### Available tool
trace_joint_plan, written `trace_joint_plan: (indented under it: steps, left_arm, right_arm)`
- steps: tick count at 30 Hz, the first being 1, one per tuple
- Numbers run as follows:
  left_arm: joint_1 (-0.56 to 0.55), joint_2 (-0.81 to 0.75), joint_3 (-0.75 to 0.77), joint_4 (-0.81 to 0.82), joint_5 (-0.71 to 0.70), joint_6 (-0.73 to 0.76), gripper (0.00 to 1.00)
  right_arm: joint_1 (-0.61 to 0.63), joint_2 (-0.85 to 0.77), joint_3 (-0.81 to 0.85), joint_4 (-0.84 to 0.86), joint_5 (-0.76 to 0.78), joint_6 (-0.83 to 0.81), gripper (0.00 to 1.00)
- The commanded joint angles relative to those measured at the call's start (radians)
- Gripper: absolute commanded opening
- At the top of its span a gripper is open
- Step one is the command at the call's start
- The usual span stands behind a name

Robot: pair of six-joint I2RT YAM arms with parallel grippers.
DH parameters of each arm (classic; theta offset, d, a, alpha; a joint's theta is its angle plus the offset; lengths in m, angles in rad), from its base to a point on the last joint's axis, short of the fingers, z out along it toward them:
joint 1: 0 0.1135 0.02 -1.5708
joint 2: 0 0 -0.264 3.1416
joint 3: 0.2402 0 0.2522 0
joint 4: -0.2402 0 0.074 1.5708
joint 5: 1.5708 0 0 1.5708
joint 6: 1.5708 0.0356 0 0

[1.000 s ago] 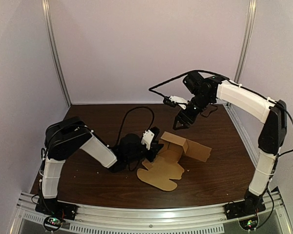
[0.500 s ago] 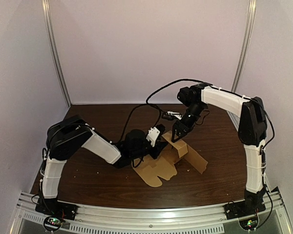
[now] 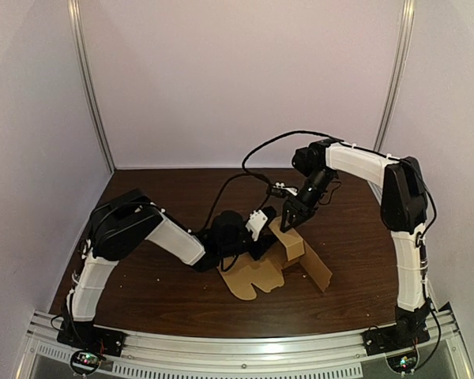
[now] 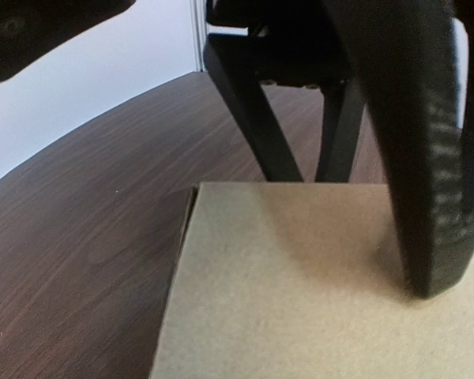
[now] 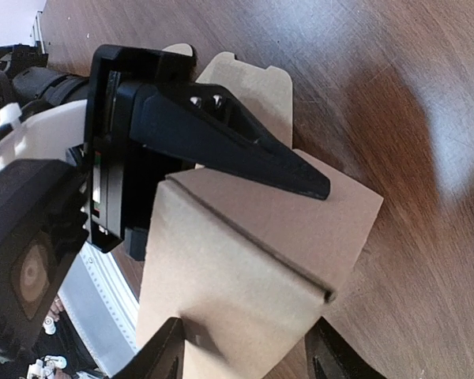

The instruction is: Fold the paper box

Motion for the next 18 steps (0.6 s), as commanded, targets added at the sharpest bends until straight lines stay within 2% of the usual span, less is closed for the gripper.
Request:
trace_joint_plan:
  steps: [1,4,7,14,16,18]
  left_arm:
    - [-0.002,0.029,0.036,0.035,0.075,0.04,0.33]
    - [0.001,0.031,0.055,0.013,0.111,0.04,0.27]
    - [0.001,0.032,0.06,0.002,0.113,0.032,0.15]
    - [0.001,0.027,0.023,0.052,0.032,-0.028,0.09]
    - [-0.002,0.02,0.007,0.087,0.006,-0.053,0.09]
    - [-0.01,0.017,-0.01,0.125,-0.023,-0.068,0.18]
  right_arm:
    - [-0.008,0.049,0.047,-0.052,-0.066,-0.034,0.52]
    - [-0.01,0.073,0.068,-0.073,-0.08,-0.045,0.52]
    - [-0.012,0.088,0.083,-0.086,-0.093,-0.047,0.5]
    - [-0.013,0.099,0.095,-0.099,-0.142,-0.035,0.5]
    - [-0.015,0.104,0.096,-0.105,-0.16,-0.03,0.51]
    - [-0.017,0.111,0.097,-0.114,-0.183,-0.027,0.51]
